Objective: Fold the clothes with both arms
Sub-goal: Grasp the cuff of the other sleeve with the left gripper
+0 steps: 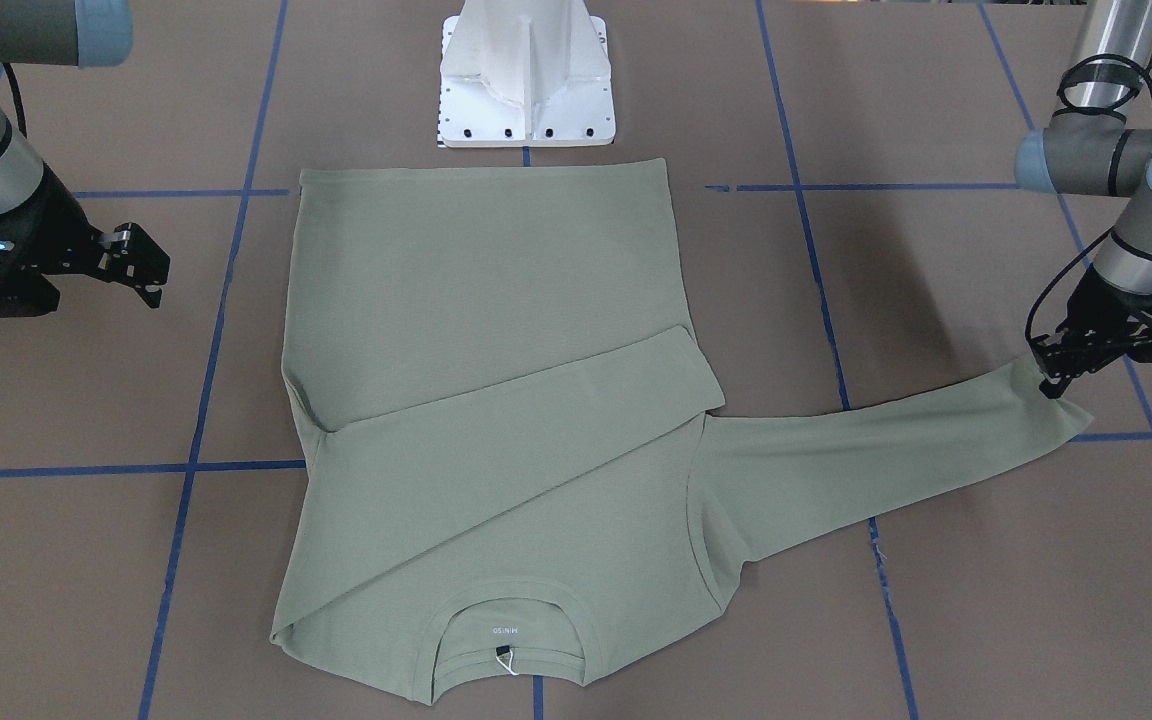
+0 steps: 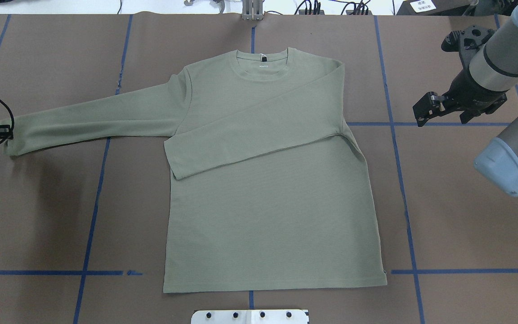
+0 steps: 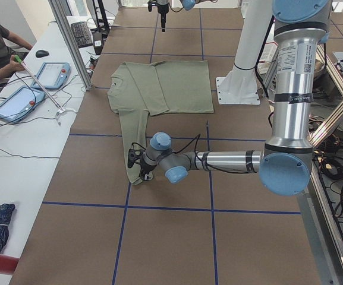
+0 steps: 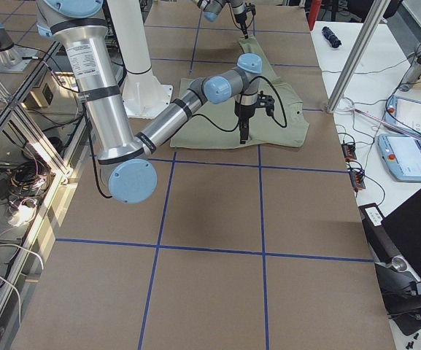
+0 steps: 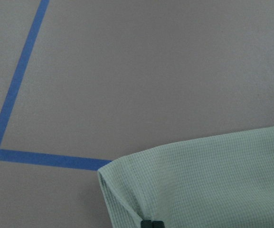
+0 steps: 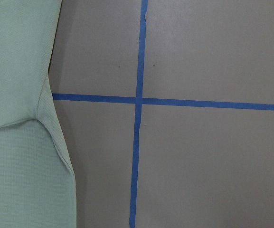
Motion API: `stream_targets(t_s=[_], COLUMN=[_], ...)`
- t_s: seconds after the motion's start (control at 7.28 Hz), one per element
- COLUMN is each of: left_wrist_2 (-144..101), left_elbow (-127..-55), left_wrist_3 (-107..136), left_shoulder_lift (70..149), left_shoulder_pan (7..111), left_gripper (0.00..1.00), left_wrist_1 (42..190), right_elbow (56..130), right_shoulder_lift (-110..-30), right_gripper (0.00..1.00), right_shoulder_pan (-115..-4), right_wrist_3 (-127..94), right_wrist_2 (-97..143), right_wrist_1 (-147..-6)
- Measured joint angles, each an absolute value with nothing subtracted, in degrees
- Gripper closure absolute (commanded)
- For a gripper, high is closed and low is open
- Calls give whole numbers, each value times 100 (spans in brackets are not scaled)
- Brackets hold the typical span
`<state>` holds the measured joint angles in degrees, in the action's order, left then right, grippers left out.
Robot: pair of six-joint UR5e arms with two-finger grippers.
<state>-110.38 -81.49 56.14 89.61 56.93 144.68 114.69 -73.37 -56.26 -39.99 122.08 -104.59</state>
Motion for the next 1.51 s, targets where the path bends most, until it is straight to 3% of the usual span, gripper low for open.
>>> stream_targets(t_s=[0.14, 1.1, 1.37, 1.51], left_wrist_2=[-11056, -11056, -11064, -11067], left_elbow=[-8152, -7830, -7768, -7755], left_wrist_3=[5579, 5582, 5602, 5607], left_shoulder_lift=[8933, 9017, 9028, 9031], left_shoulder_pan=[5693, 5661, 5657, 5656], left_gripper=[0, 1, 12, 13], left_wrist_1=[14469, 14475, 14487, 14491], right_elbow=[11465, 11477, 11478, 11478], right_shoulder_lift=[-7337, -7322, -7321, -7323], right_gripper=[0, 0, 0, 0], right_shoulder_pan=[-5621, -5616, -5616, -5616], right_wrist_3=[-3999, -3999, -3999, -3999], right_wrist_2=[12208, 12208, 12206, 12204], right_wrist_1=[-10459, -10459, -10459, -10459])
